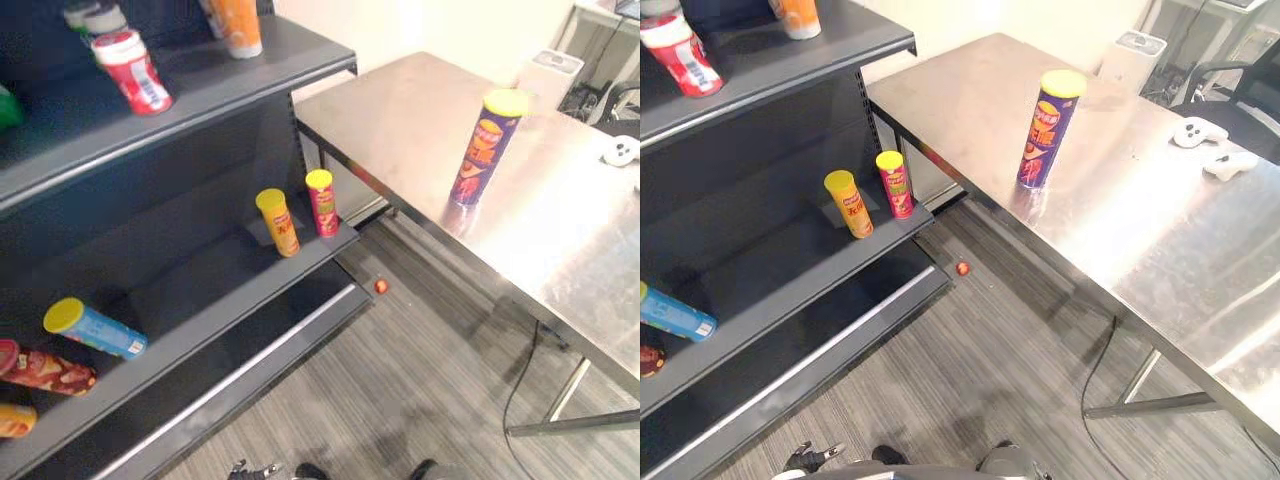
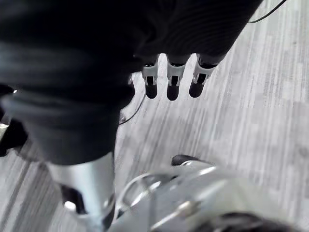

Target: Put the gum and the chips on the shelf.

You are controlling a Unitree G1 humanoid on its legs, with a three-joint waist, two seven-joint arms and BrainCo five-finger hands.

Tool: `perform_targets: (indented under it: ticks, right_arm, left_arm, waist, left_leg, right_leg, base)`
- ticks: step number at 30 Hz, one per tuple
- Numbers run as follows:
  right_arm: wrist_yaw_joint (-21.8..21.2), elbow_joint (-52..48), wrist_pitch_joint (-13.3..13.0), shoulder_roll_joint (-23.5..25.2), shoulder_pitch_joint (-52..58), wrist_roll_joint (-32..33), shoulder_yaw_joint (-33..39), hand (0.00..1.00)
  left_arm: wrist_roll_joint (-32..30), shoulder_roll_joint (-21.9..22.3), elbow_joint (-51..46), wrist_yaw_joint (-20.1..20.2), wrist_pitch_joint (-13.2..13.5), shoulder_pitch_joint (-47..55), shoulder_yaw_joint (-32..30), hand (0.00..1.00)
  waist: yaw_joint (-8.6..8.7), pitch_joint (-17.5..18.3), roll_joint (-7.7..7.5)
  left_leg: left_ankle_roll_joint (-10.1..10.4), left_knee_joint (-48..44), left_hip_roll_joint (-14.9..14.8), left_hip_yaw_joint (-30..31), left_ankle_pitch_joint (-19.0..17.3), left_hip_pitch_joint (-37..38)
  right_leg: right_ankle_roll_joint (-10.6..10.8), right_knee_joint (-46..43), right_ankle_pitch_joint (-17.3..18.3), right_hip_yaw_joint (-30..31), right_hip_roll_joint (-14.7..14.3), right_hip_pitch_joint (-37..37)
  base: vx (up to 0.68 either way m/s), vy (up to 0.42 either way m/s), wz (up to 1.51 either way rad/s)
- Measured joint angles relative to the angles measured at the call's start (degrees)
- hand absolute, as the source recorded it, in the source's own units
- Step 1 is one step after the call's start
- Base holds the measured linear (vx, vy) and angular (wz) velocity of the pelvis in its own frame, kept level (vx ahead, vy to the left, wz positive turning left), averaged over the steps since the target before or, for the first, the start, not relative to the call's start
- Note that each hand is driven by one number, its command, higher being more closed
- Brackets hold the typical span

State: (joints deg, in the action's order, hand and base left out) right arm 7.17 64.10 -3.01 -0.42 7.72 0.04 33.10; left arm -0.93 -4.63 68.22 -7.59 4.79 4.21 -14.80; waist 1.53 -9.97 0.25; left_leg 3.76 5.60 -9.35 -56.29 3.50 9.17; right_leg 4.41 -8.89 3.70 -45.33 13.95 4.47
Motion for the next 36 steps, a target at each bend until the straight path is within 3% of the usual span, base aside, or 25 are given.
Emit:
perform_targets:
  ticks: [2,3,4,6,7,9,10,11,12,13,15,17,19,21,25,30,32,34,36]
  right_arm:
    - [-0.02,-0.04,-0.24,-0.32,-1.12,0.00,-0.38,0.00]
    - [0.00,0.12,-0.26,-0.54,-1.93,0.00,-1.78,0.00]
    - [0.00,0.12,-0.26,-0.54,-1.93,0.00,-1.78,0.00]
    - [0.06,1.58,-0.81,-1.05,-2.89,0.04,-4.55,0.00]
    - [0.17,2.11,-1.10,-1.59,-2.81,0.08,-5.03,0.00]
    - [0.45,2.23,-1.16,-2.06,-2.58,0.53,-6.22,0.00]
    - [0.78,1.99,-1.34,-2.68,-2.76,1.22,-6.48,0.00]
    - [1.08,2.07,-1.36,-3.06,-2.94,1.53,-6.54,0.00]
    - [1.34,2.09,-1.42,-3.37,-2.98,2.44,-6.56,0.00]
    - [1.38,2.07,-1.40,-3.25,-2.90,2.66,-6.58,0.00]
    - [1.26,2.01,-1.40,-2.95,-2.84,2.66,-6.63,0.00]
    - [1.20,1.56,-1.39,-3.08,-2.73,2.63,-6.75,0.00]
    - [1.16,-0.18,-1.43,-1.88,-1.31,2.61,-8.41,0.00]
    - [1.21,-0.45,-1.50,-1.12,-0.41,2.61,-8.60,0.00]
    - [1.02,-0.35,-1.71,-0.93,-0.87,2.50,-6.03,0.00]
    - [1.01,0.11,-2.48,-0.75,-1.61,2.75,-4.38,0.00]
    - [0.99,0.83,-2.50,-1.12,-2.02,2.80,-4.42,0.00]
    - [0.99,2.26,-2.44,-1.31,-3.38,2.82,-4.43,0.00]
    - [1.01,2.28,-2.46,-1.23,-3.79,3.44,-4.40,0.00]
  left_arm:
    - [0.32,-0.13,-0.10,0.05,0.00,0.07,0.44,0.00]
    - [0.51,-0.72,-0.59,0.11,0.05,0.07,0.38,0.00]
    - [0.51,-0.72,-0.59,0.11,0.05,0.07,0.38,0.00]
    - [0.82,-1.62,-0.78,-0.01,-0.06,0.91,-0.38,0.00]
    - [1.43,-0.86,-1.00,-0.43,0.06,1.69,-1.87,0.00]
    - [2.71,0.17,-0.91,-0.89,0.06,2.18,-3.69,0.00]
    - [4.00,0.36,-1.03,-1.11,0.01,2.14,-3.42,0.00]
    - [4.55,0.56,-0.96,-1.17,0.01,2.27,-3.26,0.00]
    - [4.97,0.87,-1.04,-1.17,0.10,2.24,-2.79,0.00]
    - [5.16,1.21,-1.11,-1.17,0.16,2.19,-2.56,0.00]
    - [5.15,1.62,-1.06,-1.14,0.18,2.45,-2.99,0.00]
    - [5.22,2.21,-1.18,-1.14,0.28,2.40,-4.39,0.00]
    - [5.11,1.53,-2.48,-1.15,0.82,2.20,-5.31,0.00]
    - [5.19,1.36,-3.77,-1.14,1.80,1.85,-5.97,0.00]
    - [5.11,1.63,-3.75,-1.13,2.13,1.87,-5.82,0.00]
    - [4.73,0.20,-2.46,-0.77,2.13,1.87,-2.41,0.00]
    - [4.65,-0.07,-2.46,-0.71,2.17,1.83,-1.03,0.00]
    - [4.60,-0.13,-2.54,-0.70,2.20,1.75,-0.83,0.00]
    - [4.60,-1.09,-2.38,-0.68,2.17,1.76,0.44,0.00]
  waist:
    - [0.04,0.31,0.09]
    - [-0.06,0.14,-0.54]
    - [-0.06,0.14,-0.54]
    - [-0.25,-0.25,-1.54]
    - [-0.22,-0.22,-0.82]
    - [-0.16,-0.47,-0.01]
    - [-0.05,-0.44,0.19]
    - [-0.02,-0.55,0.34]
    - [-0.11,-0.59,0.45]
    - [-0.21,-0.58,0.49]
    - [-0.37,-0.78,0.83]
    - [-1.19,-1.06,1.55]
    - [-1.22,-0.26,0.08]
    - [-2.01,-0.01,-1.47]
    - [-1.97,-0.03,-1.34]
    - [-1.62,0.40,-2.30]
    - [-1.67,0.51,-2.12]
    - [-2.12,0.79,-1.83]
    - [-1.93,0.92,-2.54]
  left_leg:
    - [0.31,-0.35,-0.33,-0.10,0.18,-0.04]
    - [0.68,-6.47,-2.64,0.36,-1.48,-1.70]
    - [0.68,-6.47,-2.64,0.36,-1.48,-1.70]
    - [0.21,-26.21,-11.52,0.49,-4.94,-5.41]
    - [0.03,-33.18,-15.17,2.27,-4.82,-6.08]
    - [-1.52,-39.16,-17.17,10.55,-3.74,-7.70]
    - [0.76,-38.23,-13.33,21.54,-8.05,-10.68]
    - [1.14,-36.21,-10.91,24.86,-9.63,-11.35]
    - [1.46,-31.52,-6.42,29.89,-11.37,-12.28]
    - [1.44,-25.49,-2.78,33.76,-11.57,-12.79]
    - [1.61,-16.56,0.77,41.05,-10.44,-13.07]
    - [1.26,-13.07,1.77,46.59,-6.60,-13.02]
    - [1.34,-13.17,3.52,45.22,-8.17,-12.94]
    - [0.00,-13.46,5.20,42.63,-8.80,-12.99]
    - [-0.59,-13.25,6.39,40.15,-9.78,-10.69]
    - [0.32,-11.62,5.55,38.02,-10.57,-7.60]
    - [0.28,-11.62,5.15,38.02,-11.49,-7.38]
    - [0.27,-11.45,4.51,37.72,-12.04,-7.09]
    - [0.18,-11.21,5.21,37.24,-12.10,-7.05]
  right_leg:
    - [0.64,1.78,0.47,0.50,-0.79,0.53]
    - [0.86,2.50,1.18,1.09,-0.65,0.34]
    - [0.86,2.50,1.18,1.09,-0.65,0.34]
    - [0.19,2.92,1.70,4.51,-1.32,-0.16]
    - [0.32,3.08,1.61,6.98,-2.30,0.16]
    - [-0.60,4.02,1.86,10.11,-3.68,0.97]
    - [-1.08,4.31,1.69,13.50,-3.10,0.70]
    - [-1.18,4.34,1.61,14.80,-2.63,0.31]
    - [-1.04,4.40,1.27,17.52,-1.99,-0.48]
    - [-0.51,4.63,0.90,20.23,-1.84,-1.04]
    - [0.32,4.72,0.45,23.93,-2.36,-1.69]
    - [1.77,4.87,0.02,28.33,-3.54,-2.32]
    - [3.58,7.04,-1.11,30.69,-2.52,-2.29]
    - [4.34,7.47,-1.65,32.85,-0.78,-3.31]
    - [4.78,7.85,-2.14,35.91,-0.04,-2.94]
    - [4.43,7.52,-2.43,39.98,-1.58,-4.30]
    - [4.35,7.89,-3.48,38.89,-2.06,-4.62]
    - [2.81,9.62,-6.73,33.30,-2.88,-5.00]
    - [2.73,11.78,-8.18,32.00,-2.42,-4.62]
  base:
    - [-0.06,-0.078,-0.06]
    - [-0.06,-0.094,-0.05]
    - [-0.03,-0.100,-0.29]
    - [-0.01,-0.109,-0.79]
    - [0.00,-0.103,-0.93]
    - [0.03,-0.025,-1.01]
    - [0.08,0.074,-1.12]
    - [0.08,0.102,-1.23]
    - [0.08,0.118,-1.13]
    - [0.07,0.134,-1.14]
    - [0.10,0.188,-1.08]
    - [0.12,0.207,-1.15]
    - [0.17,0.198,-0.61]
    - [0.18,0.184,-0.30]
    - [0.11,0.091,-0.36]
    - [0.05,-0.023,-0.55]
    - [-0.01,-0.022,-0.35]
    - [-0.06,-0.035,-0.59]
    - [-0.09,-0.005,-0.39]
